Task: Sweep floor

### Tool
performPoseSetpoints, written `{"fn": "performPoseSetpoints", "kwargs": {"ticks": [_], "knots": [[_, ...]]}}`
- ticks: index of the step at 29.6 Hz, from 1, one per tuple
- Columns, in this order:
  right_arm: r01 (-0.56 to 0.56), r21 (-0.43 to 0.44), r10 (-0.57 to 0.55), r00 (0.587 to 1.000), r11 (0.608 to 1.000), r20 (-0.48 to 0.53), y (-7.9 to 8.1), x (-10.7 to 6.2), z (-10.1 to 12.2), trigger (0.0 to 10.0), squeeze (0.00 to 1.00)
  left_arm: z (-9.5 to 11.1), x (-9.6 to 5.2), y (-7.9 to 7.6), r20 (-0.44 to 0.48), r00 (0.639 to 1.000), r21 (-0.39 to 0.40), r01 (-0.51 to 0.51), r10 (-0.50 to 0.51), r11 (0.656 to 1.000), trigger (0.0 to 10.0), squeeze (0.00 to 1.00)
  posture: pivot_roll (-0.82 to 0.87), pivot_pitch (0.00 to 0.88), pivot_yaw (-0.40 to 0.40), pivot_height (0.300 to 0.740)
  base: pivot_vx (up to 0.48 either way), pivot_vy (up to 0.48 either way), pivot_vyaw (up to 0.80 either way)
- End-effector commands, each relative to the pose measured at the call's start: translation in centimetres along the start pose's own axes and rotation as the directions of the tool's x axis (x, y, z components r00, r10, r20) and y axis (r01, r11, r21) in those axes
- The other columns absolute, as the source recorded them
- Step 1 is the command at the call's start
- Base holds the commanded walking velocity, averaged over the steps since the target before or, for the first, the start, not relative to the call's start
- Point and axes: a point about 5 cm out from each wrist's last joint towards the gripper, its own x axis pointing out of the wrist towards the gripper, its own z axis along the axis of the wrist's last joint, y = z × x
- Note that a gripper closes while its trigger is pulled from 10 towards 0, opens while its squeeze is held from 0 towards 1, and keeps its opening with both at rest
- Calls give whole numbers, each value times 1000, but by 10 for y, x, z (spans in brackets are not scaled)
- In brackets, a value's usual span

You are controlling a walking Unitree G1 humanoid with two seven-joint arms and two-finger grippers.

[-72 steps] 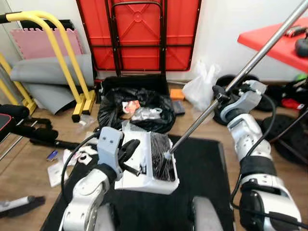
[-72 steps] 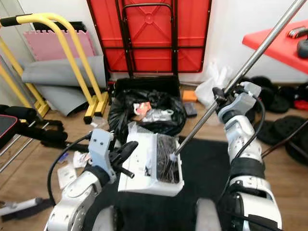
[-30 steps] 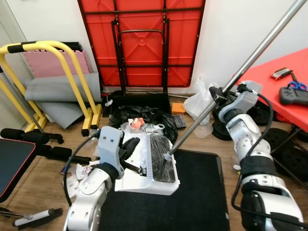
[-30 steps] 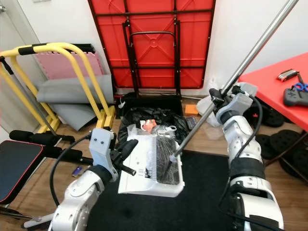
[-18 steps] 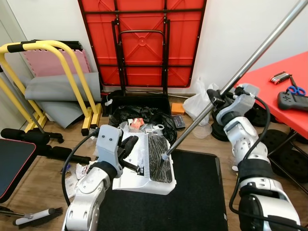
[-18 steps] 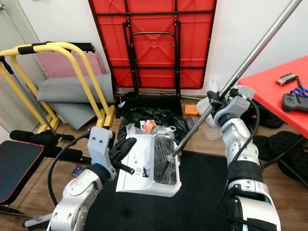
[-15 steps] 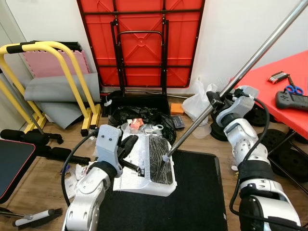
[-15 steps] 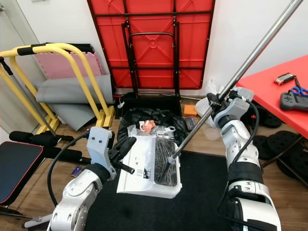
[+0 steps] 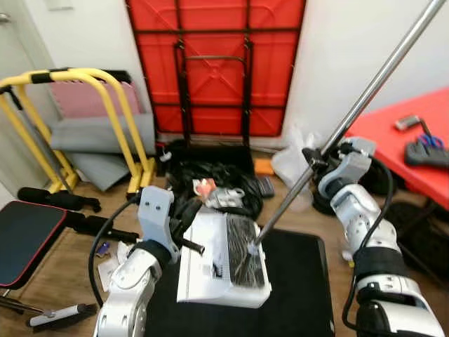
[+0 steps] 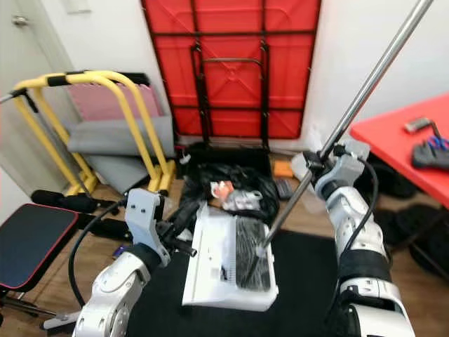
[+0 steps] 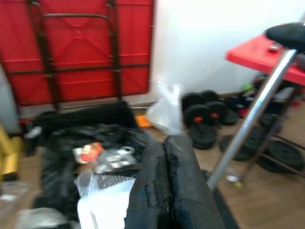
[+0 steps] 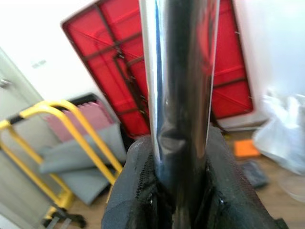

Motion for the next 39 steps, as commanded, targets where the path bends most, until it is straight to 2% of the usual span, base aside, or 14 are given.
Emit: {"fn": "performPoseSetpoints", "kwargs": {"ticks": [1, 33, 39], "knots": [[-14, 37, 11, 996, 999, 88, 2, 3, 21, 10000, 0, 0, 1, 1, 4, 999, -8, -45, 45, 999, 10000, 0, -147, 0, -18, 740, 360, 0, 0], [-22, 49, 15, 992, 999, 129, 6, 5, 32, 10000, 0, 2, 2, 0, 12, 999, -11, -37, 37, 999, 10000, 0, -148, 0, -20, 740, 359, 0, 0], [-30, 24, 27, 991, 999, 134, 7, 6, 36, 10000, 0, 2, 2, -1, 15, 999, -12, -35, 35, 999, 10000, 0, -150, 0, -23, 740, 358, 0, 0]]}}
